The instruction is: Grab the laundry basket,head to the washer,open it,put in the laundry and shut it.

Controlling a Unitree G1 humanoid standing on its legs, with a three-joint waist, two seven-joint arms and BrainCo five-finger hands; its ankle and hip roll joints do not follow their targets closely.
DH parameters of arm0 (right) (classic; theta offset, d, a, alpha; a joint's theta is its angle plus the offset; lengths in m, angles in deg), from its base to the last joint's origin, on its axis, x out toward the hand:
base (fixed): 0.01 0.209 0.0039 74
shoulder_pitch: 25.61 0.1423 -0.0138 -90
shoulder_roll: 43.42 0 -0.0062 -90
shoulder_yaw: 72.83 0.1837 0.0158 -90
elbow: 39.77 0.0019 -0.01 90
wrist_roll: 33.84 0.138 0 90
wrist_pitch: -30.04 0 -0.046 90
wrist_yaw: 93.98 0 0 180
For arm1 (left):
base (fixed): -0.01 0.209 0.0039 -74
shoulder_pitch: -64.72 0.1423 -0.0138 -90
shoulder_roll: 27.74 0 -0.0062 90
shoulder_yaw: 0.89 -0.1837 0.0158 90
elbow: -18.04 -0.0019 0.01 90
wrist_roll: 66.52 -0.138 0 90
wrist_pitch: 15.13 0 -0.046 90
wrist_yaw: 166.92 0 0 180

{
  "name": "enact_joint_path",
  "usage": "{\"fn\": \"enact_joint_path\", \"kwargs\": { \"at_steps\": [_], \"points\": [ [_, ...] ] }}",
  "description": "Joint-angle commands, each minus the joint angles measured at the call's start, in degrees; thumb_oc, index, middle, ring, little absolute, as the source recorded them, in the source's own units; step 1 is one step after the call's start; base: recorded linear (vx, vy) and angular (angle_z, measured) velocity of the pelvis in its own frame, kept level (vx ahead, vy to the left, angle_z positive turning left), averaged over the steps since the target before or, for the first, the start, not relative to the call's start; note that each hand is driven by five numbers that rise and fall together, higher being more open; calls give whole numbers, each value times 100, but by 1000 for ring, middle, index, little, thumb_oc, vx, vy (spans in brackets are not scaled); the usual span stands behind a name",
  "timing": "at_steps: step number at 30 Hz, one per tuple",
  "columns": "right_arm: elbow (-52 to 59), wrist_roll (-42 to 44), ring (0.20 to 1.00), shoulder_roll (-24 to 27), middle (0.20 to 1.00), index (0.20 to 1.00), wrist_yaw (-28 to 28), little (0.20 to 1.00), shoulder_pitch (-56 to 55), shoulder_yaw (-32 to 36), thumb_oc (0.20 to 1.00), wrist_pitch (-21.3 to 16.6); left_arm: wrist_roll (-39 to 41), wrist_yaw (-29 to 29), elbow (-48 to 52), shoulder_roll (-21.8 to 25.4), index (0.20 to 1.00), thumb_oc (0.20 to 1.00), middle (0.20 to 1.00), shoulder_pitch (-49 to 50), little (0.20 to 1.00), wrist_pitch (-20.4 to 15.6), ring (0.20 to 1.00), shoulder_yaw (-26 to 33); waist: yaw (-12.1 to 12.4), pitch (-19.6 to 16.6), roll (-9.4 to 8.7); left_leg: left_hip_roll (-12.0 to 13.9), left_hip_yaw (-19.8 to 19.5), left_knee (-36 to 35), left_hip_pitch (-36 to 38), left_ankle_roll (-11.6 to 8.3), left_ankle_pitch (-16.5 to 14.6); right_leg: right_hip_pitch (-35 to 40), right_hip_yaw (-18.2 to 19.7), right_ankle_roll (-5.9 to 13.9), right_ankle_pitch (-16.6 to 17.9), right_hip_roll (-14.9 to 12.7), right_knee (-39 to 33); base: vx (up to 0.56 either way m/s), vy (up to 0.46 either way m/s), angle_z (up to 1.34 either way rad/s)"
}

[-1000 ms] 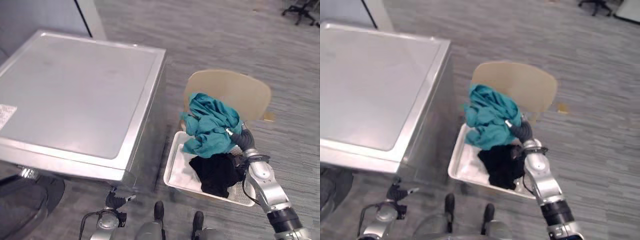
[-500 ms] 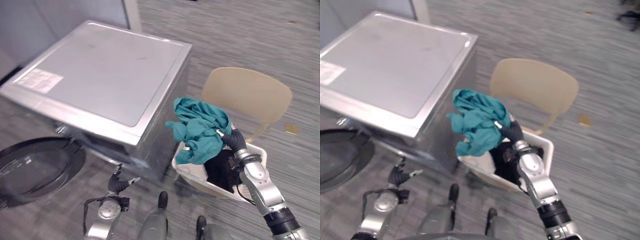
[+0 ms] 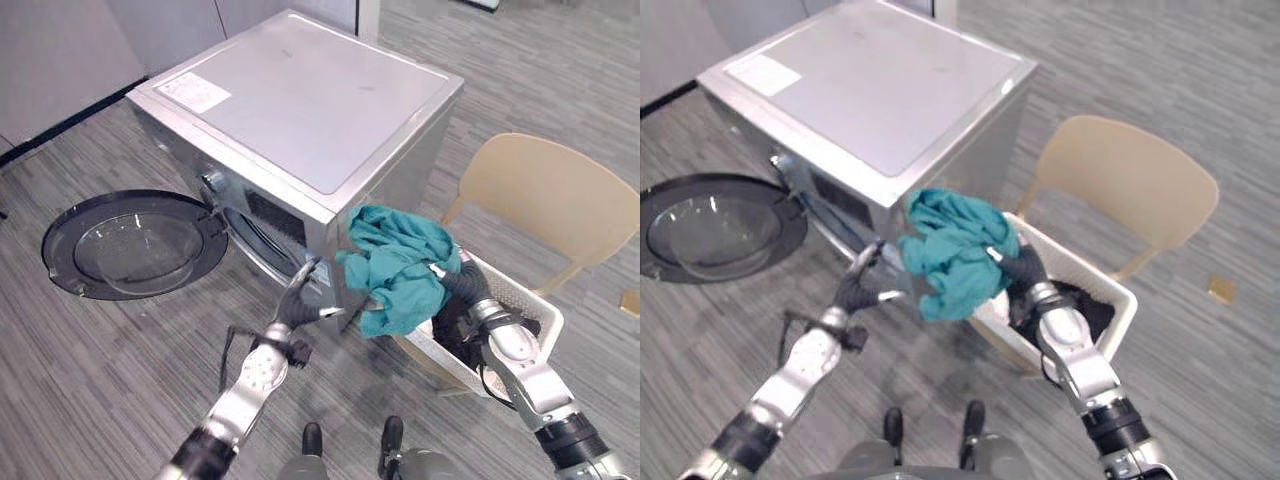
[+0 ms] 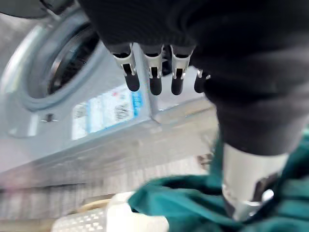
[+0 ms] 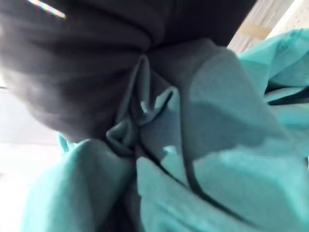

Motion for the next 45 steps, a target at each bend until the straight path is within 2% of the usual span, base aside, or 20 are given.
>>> {"fn": "enact_joint_path", "kwargs": {
  "at_steps": [1, 7, 11, 13, 14, 15, 16, 17, 18, 19, 25, 27, 29, 30, 33, 35, 38, 40, 42, 45],
  "points": [
    [122, 536, 200, -158, 200, 200, -122, 200, 250, -42, 200, -315, -258, -16, 85, 260, 1000, 1000, 1000, 85, 1000, -427, 1000, 10, -55, -516, -326, -316, -65, -30, -619, -77, 167, 366, 241, 541, -588, -179, -210, 39, 63, -9],
    [170, 1262, 200, -290, 200, 200, -338, 200, 343, -398, 200, -262, -807, -26, 149, 413, 1000, 1000, 1000, -676, 1000, -508, 1000, -611, -170, -631, -364, -336, 56, -30, -510, -55, 93, 407, 356, 619, -571, -235, -118, 31, 55, -5],
    [142, 1708, 200, -449, 200, 200, -473, 200, 346, -649, 200, -199, -1053, 20, -35, 349, 1000, 1000, 1000, -954, 1000, -488, 1000, -971, -222, -680, -356, -338, 126, -30, -461, -40, 66, 417, 422, 650, -560, -260, -80, 29, 38, -12],
    [43, 2270, 200, -774, 200, 200, -619, 200, 380, -1068, 200, -102, -1367, 3, -340, 211, 1000, 1000, 1000, -1176, 1000, -377, 1000, -1230, -286, -725, -327, -336, 195, -30, -381, -11, 28, 433, 501, 657, -548, -272, -61, 38, 35, -8],
    [37, 2272, 200, -774, 200, 200, -621, 200, 385, -1069, 200, -106, -1372, -4, -352, 206, 1000, 1000, 1000, -1181, 1000, -382, 1000, -1232, -284, -722, -327, -336, 198, -30, -377, -11, 26, 435, 505, 658, -549, -272, -61, 13, 27, -16],
    [-32, 2400, 200, -931, 200, 200, -641, 200, 414, -1278, 200, -95, -1327, -114, -513, 40, 322, 322, 322, -1215, 322, -338, 322, -1223, -298, -720, -313, -328, 223, -30, -351, -3, 17, 443, 539, 657, -545, -278, -53, -6, 10, -22],
    [-38, 2401, 200, -931, 200, 200, -642, 200, 418, -1282, 200, -99, -1329, -118, -521, 36, 200, 200, 200, -1218, 200, -342, 200, -1222, -298, -719, -312, -328, 226, -30, -349, -3, 16, 443, 543, 657, -545, -277, -53, -6, 9, -20],
    [-73, 2482, 200, -1013, 200, 200, -631, 200, 417, -1375, 200, -77, -1258, -207, -610, -50, 200, 200, 200, -1234, 200, -315, 200, -1175, -306, -722, -306, -327, 235, -30, -339, 1, 11, 444, 560, 654, -542, -277, -53, -2, -2, -10],
    [-159, 2553, 523, -1109, 523, 523, -646, 523, 411, -1495, 523, -50, -1213, -304, -698, -109, 200, 200, 200, -1275, 200, -295, 200, -1143, -312, -725, -301, -324, 247, -30, -330, 4, 8, 448, 578, 651, -540, -274, -53, -4, -7, -4],
    [-224, 2608, 1000, -1180, 1000, 1000, -652, 1000, 387, -1577, 1000, -23, -1138, -388, -759, -154, 200, 200, 200, -1283, 200, -274, 200, -1070, -313, -729, -299, -318, 251, -30, -319, 5, 5, 457, 596, 643, -537, -272, -53, -1, -9, -5],
    [-331, 2359, 1000, -1099, 1000, 1000, -659, 1000, 217, -1562, 1000, 30, -714, -698, -789, -140, 200, 200, 200, -1012, 200, -223, 200, -509, -309, -750, -288, -292, 273, -30, -236, 14, 2, 499, 634, 610, -549, -255, -54, 4, -20, -11],
    [-40, 1492, 1000, -601, 1000, 1000, -579, 1000, -122, -1001, 1000, -40, -323, -698, -642, -69, 200, 200, 200, -469, 200, -232, 200, 63, -308, -785, -285, -283, 269, -30, -192, 18, 11, 544, 633, 605, -565, -238, -65, 21, -50, -5],
    [169, 1004, 1000, -394, 1000, 1000, -495, 1000, -376, -638, 1000, -68, -208, -671, -553, -50, 200, 200, 200, -185, 200, -234, 200, 299, -319, -792, -281, -279, 266, -30, -184, 22, 16, 557, 626, 604, -568, -236, -73, 26, -32, 3],
    [418, 414, 1000, -169, 1000, 1000, -409, 1000, -739, -163, 1000, -112, -30, -572, -496, -48, 200, 200, 200, 197, 200, -214, 200, 616, -334, -804, -268, -279, 253, -30, -178, 29, 20, 568, 616, 605, -574, -229, -77, 31, -31, 6],
    [583, -125, 1000, 51, 1000, 1000, -315, 1000, -1093, 281, 1000, -187, 139, -497, -492, -42, 200, 200, 200, 581, 200, -220, 200, 942, -349, -804, -257, -271, 242, -30, -179, 32, 32, 568, 605, 603, -584, -222, -76, 12, -11, 1],
    [688, -904, 1000, 398, 1000, 1000, -294, 1000, -1687, 893, 1000, -174, 275, -328, -570, 23, 200, 200, 200, 1157, 200, -216, 200, 1418, -382, -765, -236, -254, 239, -30, -187, 35, 52, 558, 592, 605, -594, -208, -76, 0, 0, 0],
    [436, -1235, 1000, 473, 1000, 1000, -290, 1000, -2085, 1161, 1000, -134, 437, -216, -756, 10, 200, 200, 200, 1487, 200, -183, 200, 1680, -404, -745, -220, -251, 239, -30, -186, 38, 61, 556, 589, 597, -595, -197, -74, 0, 0, 0],
    [-166, -1833, 1000, 504, 1000, 1000, -248, 1000, -2495, 1484, 1000, 6, 668, -61, -1213, -104, 200, 200, 200, 1885, 200, -91, 200, 2087, -422, -693, -203, -250, 235, -30, -192, 44, 78, 550, 586, 583, -606, -180, -77, -10, -18, -5],
    [-438, -1961, 1000, 471, 1000, 1000, -214, 1000, -2519, 1505, 1000, 49, 736, -39, -1354, -127, 200, 200, 200, 1931, 200, -57, 200, 2168, -422, -678, -203, -247, 239, -30, -190, 49, 80, 552, 591, 578, -608, -178, -76, 0, 0, 0],
    [-1517, -2197, 1000, 270, 1000, 1000, -168, 1000, -2527, 1475, 1000, 162, 802, 19, -1956, -251, 200, 200, 200, 2141, 200, 85, 200, 2420, -406, -616, -194, -241, 238, -30, -179, 70, 83, 562, 618, 561, -620, -165, -84, 0, -23, -2]
  ]
}}
